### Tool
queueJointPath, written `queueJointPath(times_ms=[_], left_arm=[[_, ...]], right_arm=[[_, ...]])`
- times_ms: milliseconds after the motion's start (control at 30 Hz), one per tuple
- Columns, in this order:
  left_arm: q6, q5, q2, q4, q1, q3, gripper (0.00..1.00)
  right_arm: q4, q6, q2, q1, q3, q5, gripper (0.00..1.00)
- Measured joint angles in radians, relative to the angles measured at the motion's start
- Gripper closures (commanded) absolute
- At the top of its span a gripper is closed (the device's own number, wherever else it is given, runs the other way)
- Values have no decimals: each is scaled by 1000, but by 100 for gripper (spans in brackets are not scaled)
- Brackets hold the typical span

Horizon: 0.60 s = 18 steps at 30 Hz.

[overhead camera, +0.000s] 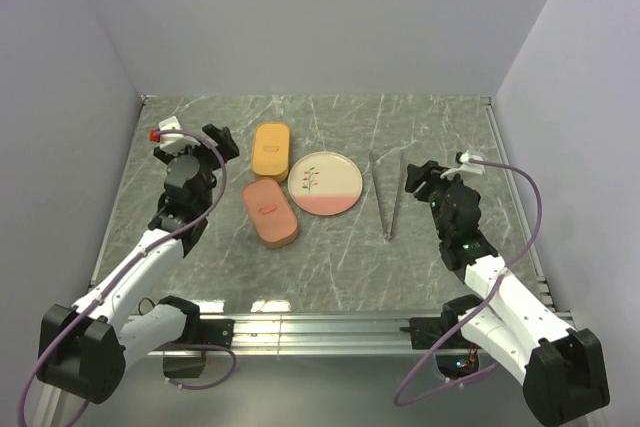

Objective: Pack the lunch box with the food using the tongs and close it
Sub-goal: Put the lid back on the lunch box

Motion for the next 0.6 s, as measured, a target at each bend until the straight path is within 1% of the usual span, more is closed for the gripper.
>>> queueJointPath(times_ms=[600], left_arm=[[8,22,-10,12,0,-28,1]], right_arm=[[14,14,0,-9,0,0,36]])
